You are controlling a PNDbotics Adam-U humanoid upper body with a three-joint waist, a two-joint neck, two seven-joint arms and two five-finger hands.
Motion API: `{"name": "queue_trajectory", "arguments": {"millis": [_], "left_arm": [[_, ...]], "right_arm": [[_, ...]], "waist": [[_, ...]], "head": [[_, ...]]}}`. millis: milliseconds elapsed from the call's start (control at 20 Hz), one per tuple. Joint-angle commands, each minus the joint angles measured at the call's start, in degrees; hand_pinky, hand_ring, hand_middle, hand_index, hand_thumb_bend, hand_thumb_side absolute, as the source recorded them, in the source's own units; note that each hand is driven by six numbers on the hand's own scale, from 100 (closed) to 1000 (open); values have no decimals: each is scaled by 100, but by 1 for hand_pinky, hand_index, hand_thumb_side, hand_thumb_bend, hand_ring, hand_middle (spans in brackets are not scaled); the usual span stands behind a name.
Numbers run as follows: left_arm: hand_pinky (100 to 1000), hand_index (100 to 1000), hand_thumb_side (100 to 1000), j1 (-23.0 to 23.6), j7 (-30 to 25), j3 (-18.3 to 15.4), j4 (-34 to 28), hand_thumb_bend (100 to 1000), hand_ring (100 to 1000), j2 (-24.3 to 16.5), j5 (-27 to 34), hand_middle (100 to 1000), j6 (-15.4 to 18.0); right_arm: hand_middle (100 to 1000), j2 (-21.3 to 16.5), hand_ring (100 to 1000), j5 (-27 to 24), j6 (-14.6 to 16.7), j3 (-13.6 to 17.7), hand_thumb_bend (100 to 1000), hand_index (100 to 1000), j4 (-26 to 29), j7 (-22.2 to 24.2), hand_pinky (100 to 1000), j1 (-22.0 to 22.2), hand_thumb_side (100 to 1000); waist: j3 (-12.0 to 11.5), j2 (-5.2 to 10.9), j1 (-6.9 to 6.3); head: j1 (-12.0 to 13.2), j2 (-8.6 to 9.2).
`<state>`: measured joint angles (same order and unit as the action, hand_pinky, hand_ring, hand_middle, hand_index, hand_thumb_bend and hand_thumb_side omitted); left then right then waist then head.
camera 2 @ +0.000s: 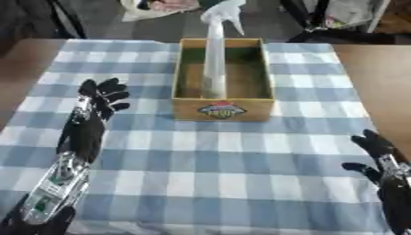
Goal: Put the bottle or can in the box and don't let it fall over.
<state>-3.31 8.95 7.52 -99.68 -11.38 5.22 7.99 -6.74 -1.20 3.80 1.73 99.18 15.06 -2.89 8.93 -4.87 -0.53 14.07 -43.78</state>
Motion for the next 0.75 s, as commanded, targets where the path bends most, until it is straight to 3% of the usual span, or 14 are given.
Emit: {"name": "queue_trajectory", "arguments": {"millis": [50,750], "left_arm": [[763,849,1000,-18,-59,74,54,295,784,33,-80,729,52],[759,838,1000,-13,-122,170,147,277,776,49,-102,718,120]], "right_arm": [[827,-62,1000,-6,12,23,100,937,86,2,682,-7,847],[826,-39,1000,13,29,18,100,938,95,7,683,-19,848]], "waist": [[-2,79,22],[-62,10,66]], "head": [[9,-34],[-160,-34]]}}
